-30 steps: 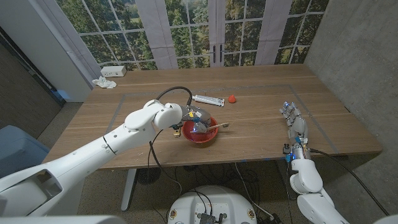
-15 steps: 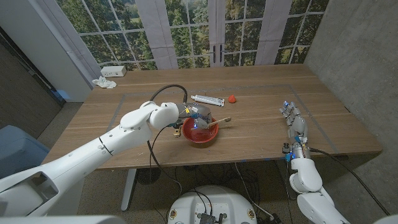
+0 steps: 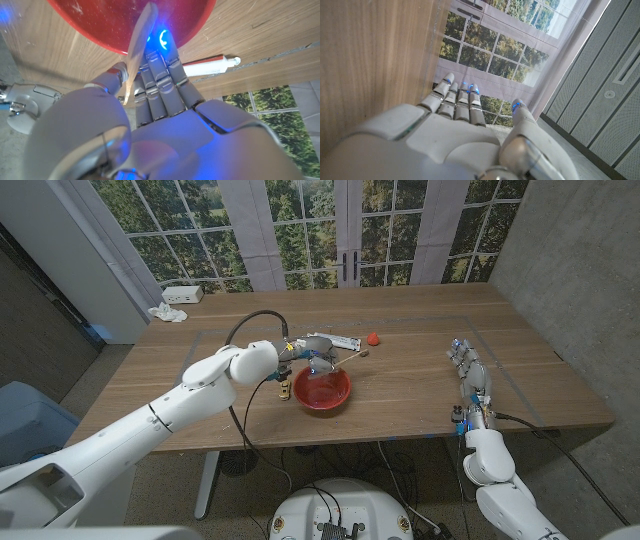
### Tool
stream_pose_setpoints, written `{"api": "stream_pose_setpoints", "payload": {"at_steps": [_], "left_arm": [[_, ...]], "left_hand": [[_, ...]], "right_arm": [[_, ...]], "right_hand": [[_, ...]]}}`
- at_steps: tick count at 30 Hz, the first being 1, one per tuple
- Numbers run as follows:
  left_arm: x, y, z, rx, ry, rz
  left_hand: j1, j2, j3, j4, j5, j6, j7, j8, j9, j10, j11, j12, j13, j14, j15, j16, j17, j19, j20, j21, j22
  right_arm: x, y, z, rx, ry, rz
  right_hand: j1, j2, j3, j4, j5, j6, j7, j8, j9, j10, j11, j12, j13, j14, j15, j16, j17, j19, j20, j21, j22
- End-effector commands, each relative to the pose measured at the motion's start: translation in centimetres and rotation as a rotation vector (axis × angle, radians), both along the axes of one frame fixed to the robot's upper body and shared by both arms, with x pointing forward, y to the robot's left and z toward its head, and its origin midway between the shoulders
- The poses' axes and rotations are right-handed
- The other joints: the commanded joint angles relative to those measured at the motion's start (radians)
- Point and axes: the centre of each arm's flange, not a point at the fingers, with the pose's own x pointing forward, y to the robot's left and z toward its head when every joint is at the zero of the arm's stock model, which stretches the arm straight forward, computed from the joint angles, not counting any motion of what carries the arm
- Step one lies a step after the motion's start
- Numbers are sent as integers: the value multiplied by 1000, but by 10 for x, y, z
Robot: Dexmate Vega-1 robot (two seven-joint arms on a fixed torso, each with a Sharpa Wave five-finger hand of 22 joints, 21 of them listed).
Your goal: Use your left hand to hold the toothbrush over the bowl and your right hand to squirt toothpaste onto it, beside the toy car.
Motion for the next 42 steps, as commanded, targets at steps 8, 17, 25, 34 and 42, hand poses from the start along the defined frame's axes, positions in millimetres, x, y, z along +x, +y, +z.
{"api": "stream_pose_setpoints", "payload": {"at_steps": [8, 17, 25, 34, 42], "left_arm": [[-5, 34, 9, -239, 41, 5], [-7, 49, 5, -368, 75, 0], [-9, 61, 3, -445, 84, 10], [-7, 74, 3, -531, 120, 9], [-3, 85, 1, -606, 169, -2]], "left_hand": [[38, 53, 31, 14, 4, 34, -2, 11, 14, 188, -180, 6, 28, 91, -85, 14, 32, -9, -132, 37, -7], [36, 53, 37, 13, 3, 38, -1, 7, 17, 189, -180, -1, 21, 88, -85, 9, 38, -16, -133, 54, -13], [33, 53, 43, 11, 1, 44, -1, 2, 18, 196, -180, -5, 17, 91, -85, 5, 39, -21, -132, 73, -21], [30, 53, 49, 7, -2, 46, -2, -5, 20, 193, -179, -19, 3, 94, -85, -6, 33, -26, -132, 94, -33], [27, 53, 55, 4, -4, 48, 0, -11, 22, 198, -180, -25, -2, 97, -85, -13, 29, -32, -132, 112, -45]], "right_arm": [[3, 13, 23, -84, 14, -14], [-2, 20, 35, -136, 10, -23], [-2, 27, 47, -190, 5, -31], [1, 35, 62, -242, -3, -33], [3, 41, 74, -293, -11, -44]], "right_hand": [[8, 7, 10, -14, 4, 12, -2, 4, 4, 11, 0, 2, 3, 6, -7, -2, -1, 8, 1, -5, 3], [18, 10, 17, -21, 6, 12, -4, 4, 4, 11, 0, 2, 3, 6, -6, -3, -3, 9, 0, -11, 3], [32, 13, 25, -31, 9, 14, -7, 4, 4, 13, -5, 2, 3, 9, -8, -4, -5, 13, -2, -16, 4], [50, 17, 36, -42, 14, 16, -6, 4, 4, 16, -5, 2, 2, 13, -7, -4, -8, 19, 1, -19, 4], [65, 17, 45, -52, 19, 18, -5, 5, 3, 19, 0, 2, 2, 16, -6, -5, -11, 24, 3, -21, 4]]}}
